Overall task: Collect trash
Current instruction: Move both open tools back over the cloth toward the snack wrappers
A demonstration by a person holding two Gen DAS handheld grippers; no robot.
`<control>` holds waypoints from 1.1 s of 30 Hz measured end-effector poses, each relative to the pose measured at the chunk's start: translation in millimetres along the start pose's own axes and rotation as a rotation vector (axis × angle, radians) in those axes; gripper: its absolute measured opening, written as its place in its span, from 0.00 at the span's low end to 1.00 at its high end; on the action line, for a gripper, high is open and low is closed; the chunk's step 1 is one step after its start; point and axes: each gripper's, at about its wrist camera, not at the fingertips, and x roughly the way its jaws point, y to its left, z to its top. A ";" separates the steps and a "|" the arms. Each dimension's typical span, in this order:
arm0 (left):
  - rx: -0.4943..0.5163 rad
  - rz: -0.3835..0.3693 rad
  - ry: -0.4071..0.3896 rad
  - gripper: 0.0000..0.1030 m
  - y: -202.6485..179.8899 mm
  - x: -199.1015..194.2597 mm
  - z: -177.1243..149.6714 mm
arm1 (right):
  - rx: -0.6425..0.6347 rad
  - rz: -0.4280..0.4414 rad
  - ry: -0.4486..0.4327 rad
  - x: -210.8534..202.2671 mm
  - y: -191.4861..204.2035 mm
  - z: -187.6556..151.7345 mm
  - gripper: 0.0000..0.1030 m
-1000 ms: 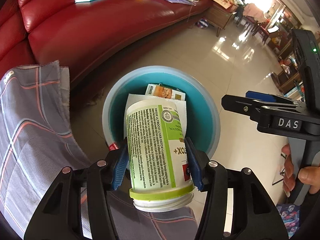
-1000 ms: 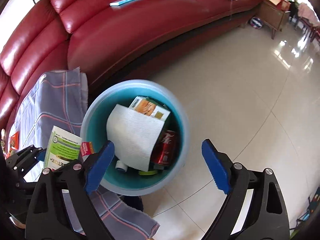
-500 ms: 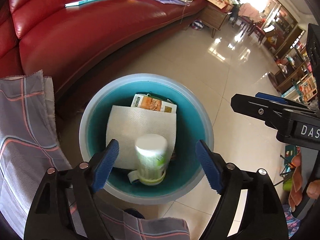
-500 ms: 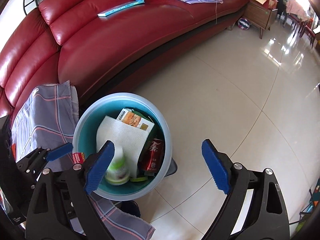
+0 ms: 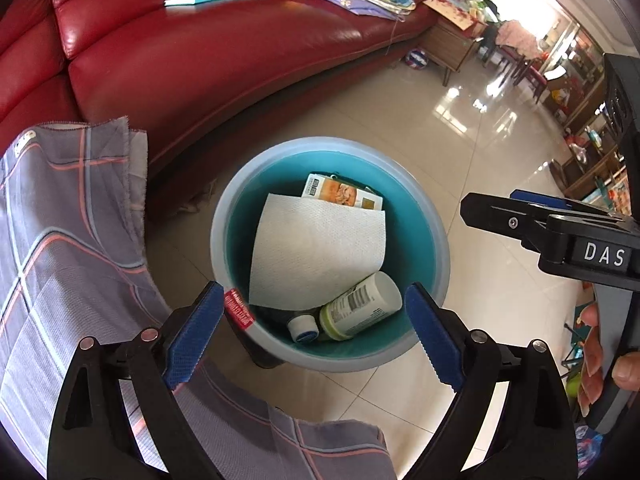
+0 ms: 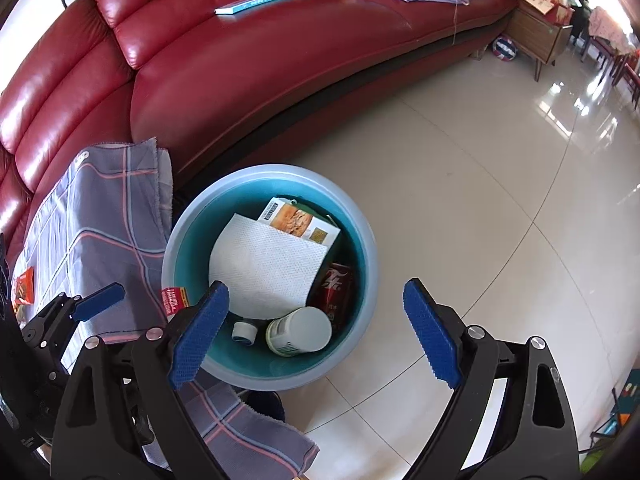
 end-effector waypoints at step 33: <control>-0.274 0.125 -0.178 0.96 136.3 -156.0 -114.7 | -0.276 0.097 0.027 -47.4 194.4 -55.0 0.87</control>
